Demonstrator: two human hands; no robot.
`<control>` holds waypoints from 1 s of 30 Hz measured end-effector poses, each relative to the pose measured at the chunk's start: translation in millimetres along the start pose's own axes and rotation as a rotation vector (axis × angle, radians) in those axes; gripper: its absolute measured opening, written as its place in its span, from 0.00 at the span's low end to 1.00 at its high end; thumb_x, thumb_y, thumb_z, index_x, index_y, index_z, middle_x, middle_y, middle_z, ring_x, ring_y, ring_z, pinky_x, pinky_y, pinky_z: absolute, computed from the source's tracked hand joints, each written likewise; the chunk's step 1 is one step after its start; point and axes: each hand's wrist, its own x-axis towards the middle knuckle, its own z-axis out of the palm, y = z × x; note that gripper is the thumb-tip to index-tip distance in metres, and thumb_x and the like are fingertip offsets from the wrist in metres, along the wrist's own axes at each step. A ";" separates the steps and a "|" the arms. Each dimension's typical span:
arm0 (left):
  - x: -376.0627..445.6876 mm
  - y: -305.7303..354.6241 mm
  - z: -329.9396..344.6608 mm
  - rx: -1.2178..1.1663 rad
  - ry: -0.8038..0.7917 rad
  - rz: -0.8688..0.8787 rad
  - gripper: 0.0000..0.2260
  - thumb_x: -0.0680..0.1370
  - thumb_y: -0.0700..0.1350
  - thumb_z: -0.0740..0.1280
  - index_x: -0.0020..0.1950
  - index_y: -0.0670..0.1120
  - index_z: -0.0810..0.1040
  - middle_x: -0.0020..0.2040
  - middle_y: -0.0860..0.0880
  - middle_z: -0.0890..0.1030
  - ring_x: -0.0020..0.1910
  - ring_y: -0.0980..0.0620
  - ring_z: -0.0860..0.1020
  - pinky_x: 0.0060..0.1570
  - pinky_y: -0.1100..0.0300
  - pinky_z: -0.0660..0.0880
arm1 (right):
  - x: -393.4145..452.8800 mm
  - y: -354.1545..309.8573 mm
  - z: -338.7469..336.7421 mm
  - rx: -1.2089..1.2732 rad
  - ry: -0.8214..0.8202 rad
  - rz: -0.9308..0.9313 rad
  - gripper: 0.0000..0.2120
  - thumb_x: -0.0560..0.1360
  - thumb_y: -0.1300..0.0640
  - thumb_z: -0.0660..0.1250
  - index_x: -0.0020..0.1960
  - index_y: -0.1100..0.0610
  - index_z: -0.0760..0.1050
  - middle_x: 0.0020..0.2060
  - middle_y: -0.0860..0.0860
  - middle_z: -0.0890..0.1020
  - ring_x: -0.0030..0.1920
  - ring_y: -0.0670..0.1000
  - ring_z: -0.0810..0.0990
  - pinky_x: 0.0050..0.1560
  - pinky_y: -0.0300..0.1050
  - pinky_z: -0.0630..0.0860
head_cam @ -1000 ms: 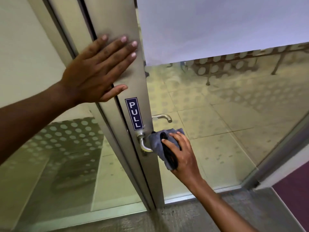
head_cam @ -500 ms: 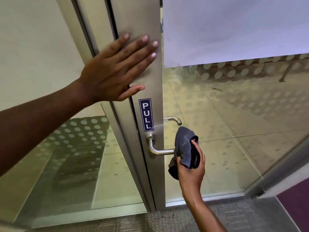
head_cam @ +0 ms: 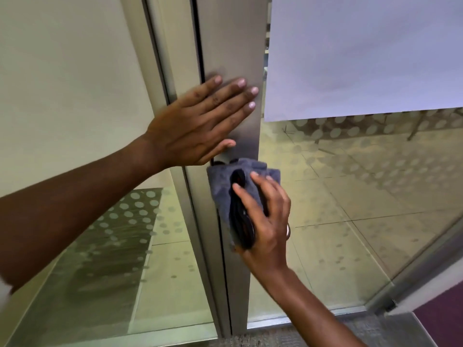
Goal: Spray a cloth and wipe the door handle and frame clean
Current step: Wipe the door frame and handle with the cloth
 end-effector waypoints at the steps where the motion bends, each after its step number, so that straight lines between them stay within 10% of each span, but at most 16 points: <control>1: 0.3 0.0 0.0 -0.006 0.009 -0.002 0.29 0.85 0.56 0.49 0.81 0.39 0.53 0.81 0.39 0.56 0.81 0.41 0.55 0.80 0.44 0.53 | 10.9 3.5 5.2 -0.039 0.007 -0.034 0.23 0.72 0.58 0.71 0.67 0.54 0.74 0.70 0.54 0.67 0.71 0.60 0.65 0.68 0.59 0.68; 20: -1.0 -0.9 -1.0 -0.031 -0.011 0.000 0.29 0.86 0.57 0.45 0.81 0.39 0.52 0.81 0.39 0.56 0.81 0.40 0.55 0.79 0.44 0.53 | -41.5 40.7 30.9 -0.337 -0.400 0.087 0.35 0.53 0.56 0.84 0.59 0.53 0.79 0.61 0.54 0.79 0.62 0.56 0.68 0.57 0.62 0.77; 30: -0.9 -0.2 -0.7 -0.028 -0.009 0.002 0.29 0.86 0.56 0.44 0.81 0.39 0.52 0.81 0.39 0.56 0.81 0.40 0.55 0.80 0.45 0.52 | 59.6 16.2 16.3 -0.190 0.025 -0.046 0.20 0.70 0.56 0.76 0.61 0.57 0.80 0.61 0.57 0.79 0.61 0.61 0.73 0.56 0.55 0.76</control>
